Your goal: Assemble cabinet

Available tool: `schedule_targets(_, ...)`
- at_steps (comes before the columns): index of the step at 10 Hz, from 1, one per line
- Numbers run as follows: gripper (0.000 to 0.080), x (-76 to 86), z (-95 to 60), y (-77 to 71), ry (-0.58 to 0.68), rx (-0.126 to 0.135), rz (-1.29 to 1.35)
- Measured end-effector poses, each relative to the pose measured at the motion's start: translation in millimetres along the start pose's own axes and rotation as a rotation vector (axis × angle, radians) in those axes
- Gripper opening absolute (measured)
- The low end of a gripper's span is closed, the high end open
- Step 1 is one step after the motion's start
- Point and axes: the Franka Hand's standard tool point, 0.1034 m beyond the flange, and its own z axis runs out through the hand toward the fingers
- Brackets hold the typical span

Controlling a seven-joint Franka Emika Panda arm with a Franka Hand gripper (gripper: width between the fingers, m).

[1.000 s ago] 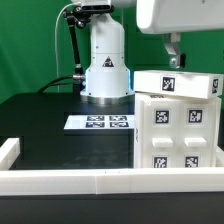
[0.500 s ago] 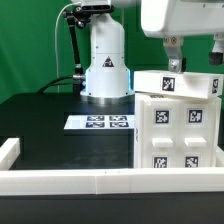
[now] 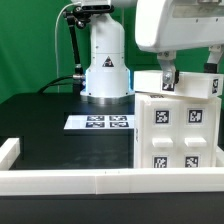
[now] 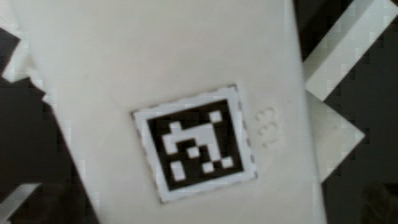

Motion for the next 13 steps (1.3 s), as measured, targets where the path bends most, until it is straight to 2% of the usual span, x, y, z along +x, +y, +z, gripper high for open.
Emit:
schedule_targets(2, 0.0768, 1.1, 0.5, 0.1, 0.006, -0.006, 0.007)
schedule_targets(3, 0.0576, -1.5, 0.8, 4.3, 0.006, -0.006, 0.013)
schedule_targets(7, 0.0561, -2.8, 0.9, 6.6, 0.006, -0.005, 0.066)
schedule_targets(9, 0.0562, -2.7, 0.9, 6.4, 0.007, -0.004, 0.314)
schedule_targets(12, 0.0563, -2.6, 0.9, 6.3, 0.008, -0.003, 0.537)
schedule_targets(13, 0.0563, -0.4, 1.4, 6.8, 0.036, -0.004, 0.714)
